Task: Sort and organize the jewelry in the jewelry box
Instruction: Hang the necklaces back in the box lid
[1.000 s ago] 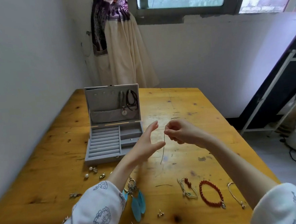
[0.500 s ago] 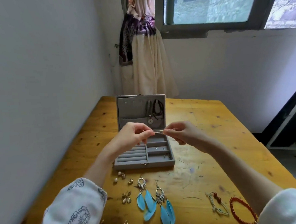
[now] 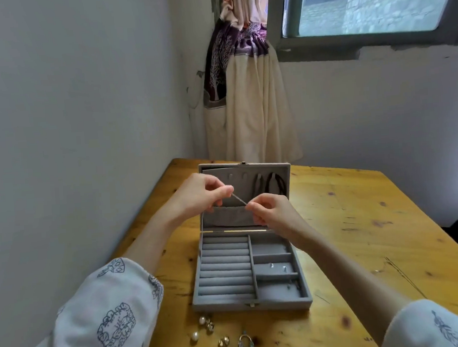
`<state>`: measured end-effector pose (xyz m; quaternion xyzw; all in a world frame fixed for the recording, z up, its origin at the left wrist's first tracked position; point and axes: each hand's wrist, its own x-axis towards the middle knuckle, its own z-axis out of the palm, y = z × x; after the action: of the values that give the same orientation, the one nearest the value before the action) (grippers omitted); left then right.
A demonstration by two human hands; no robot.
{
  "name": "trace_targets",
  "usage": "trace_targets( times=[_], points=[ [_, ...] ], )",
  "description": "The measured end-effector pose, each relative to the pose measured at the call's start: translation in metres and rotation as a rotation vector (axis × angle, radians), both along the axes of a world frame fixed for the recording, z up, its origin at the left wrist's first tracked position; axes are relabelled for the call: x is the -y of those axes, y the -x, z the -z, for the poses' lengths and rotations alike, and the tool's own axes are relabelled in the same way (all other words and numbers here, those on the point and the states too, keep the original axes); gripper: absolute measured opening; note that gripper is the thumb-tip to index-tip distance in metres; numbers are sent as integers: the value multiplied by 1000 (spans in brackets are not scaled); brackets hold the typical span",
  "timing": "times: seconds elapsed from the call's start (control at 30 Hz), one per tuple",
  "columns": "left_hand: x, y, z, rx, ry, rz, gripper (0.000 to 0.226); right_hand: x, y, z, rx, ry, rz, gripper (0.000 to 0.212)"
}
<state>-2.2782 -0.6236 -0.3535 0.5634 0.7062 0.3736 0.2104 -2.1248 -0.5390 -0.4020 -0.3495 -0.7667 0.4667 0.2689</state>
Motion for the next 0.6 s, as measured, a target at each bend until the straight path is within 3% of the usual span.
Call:
trace_targets(
  times=[0.07, 0.27, 0.43, 0.6],
  points=[
    [-15, 5, -2, 23, -74, -51, 17, -11, 17, 3, -28, -7, 5, 10],
    [-52, 19, -5, -128, -173, -101, 15, -34, 51, 10, -121, -129, 141, 14],
    [-70, 22, -12, -200, -217, -129, 14, -45, 61, 11, -248, -98, 244, 11],
    [-79, 18, -14, -276, -217, -119, 16, -50, 62, 9, -189, -131, 259, 12]
  ],
)
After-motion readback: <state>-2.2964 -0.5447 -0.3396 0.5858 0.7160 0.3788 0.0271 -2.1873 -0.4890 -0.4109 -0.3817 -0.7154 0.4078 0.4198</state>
